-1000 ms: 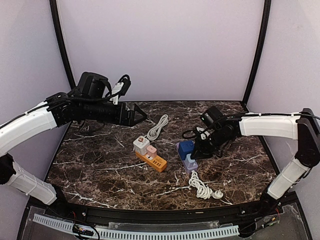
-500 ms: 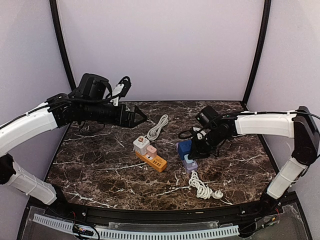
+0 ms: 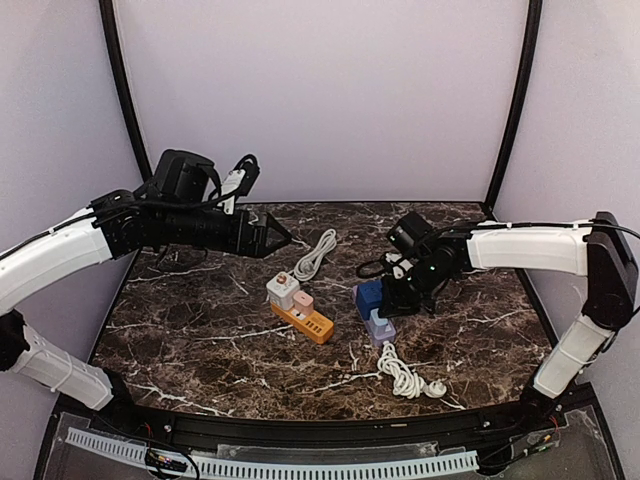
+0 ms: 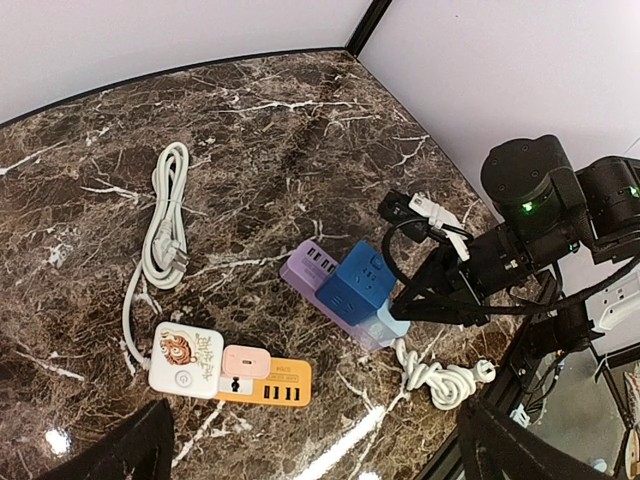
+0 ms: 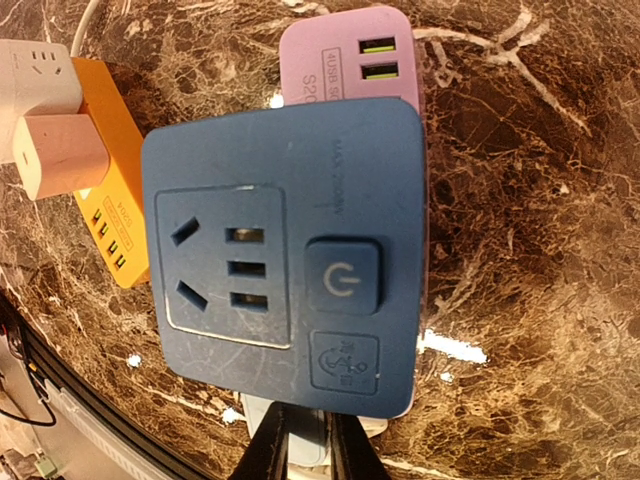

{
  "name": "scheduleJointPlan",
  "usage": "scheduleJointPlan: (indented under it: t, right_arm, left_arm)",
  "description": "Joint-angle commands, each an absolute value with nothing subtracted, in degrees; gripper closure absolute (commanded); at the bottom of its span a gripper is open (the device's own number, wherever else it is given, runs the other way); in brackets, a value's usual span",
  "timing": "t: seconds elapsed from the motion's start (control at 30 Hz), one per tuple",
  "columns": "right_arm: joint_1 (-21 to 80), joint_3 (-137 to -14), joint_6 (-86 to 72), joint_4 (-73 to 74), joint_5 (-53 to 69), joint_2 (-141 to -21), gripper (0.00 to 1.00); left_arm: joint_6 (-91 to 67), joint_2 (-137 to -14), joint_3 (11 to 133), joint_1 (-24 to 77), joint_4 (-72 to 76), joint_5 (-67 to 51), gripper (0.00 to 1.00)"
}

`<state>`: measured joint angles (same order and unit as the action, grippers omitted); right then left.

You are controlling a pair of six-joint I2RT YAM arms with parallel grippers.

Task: Insert the plug

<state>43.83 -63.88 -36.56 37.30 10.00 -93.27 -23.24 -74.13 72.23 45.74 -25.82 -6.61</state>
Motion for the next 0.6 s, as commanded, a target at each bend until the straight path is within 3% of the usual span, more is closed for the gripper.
scheduleJointPlan:
  t: [0.0,0.57]
  right_arm:
    - [44.12,-60.01,-36.61,43.13,4.10,-97.33,0.86]
    - [44.17,-64.96,-35.99,47.58,3.09,-94.22,0.83]
  left_arm:
    - [-23.73,-72.41,71.44,45.44,-25.77,-6.54,0.00]
    - [-23.47,-74.64,72.98,45.44,-25.17,-7.20,0.00]
